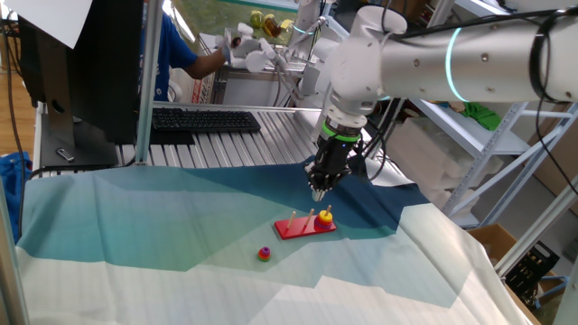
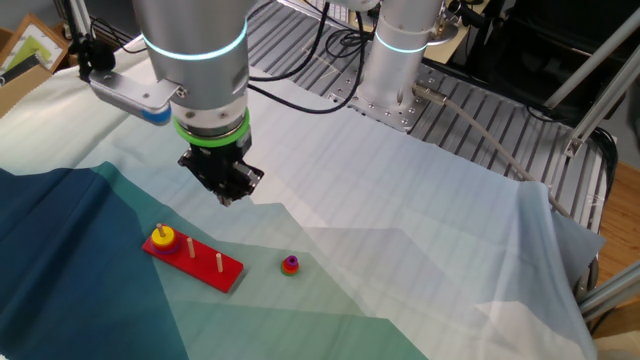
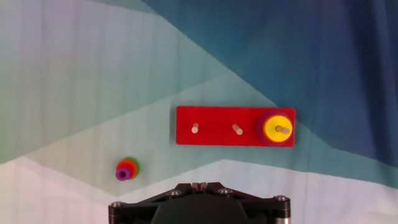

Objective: Take out one Hanoi block and throw it aside

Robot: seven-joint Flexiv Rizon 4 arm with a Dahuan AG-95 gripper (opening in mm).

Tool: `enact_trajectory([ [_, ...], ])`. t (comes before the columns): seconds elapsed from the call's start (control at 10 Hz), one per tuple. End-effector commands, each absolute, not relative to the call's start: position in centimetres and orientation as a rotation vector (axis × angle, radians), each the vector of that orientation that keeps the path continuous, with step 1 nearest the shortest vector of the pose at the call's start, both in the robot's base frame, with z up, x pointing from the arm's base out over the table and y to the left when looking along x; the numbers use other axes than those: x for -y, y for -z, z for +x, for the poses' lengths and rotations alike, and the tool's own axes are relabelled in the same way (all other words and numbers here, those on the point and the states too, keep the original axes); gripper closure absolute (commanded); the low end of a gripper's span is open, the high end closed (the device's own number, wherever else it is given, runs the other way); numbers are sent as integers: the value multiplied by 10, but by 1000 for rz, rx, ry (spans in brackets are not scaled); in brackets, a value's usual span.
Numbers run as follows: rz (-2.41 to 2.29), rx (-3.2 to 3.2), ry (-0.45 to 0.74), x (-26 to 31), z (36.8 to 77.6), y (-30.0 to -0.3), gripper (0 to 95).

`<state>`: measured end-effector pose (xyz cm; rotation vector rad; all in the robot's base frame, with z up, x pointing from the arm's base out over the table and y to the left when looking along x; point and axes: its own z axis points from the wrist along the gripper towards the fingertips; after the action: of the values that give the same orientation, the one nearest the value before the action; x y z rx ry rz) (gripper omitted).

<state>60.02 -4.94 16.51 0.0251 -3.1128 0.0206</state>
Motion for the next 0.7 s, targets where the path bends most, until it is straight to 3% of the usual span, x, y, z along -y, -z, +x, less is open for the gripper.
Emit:
enact_trajectory([
  [0.1,-5,3114,-42,49,600,-165,950],
  [0.3,5,3116,-105,49,600,-165,950],
  [0.7,-22,3106,-75,49,599,-164,950],
])
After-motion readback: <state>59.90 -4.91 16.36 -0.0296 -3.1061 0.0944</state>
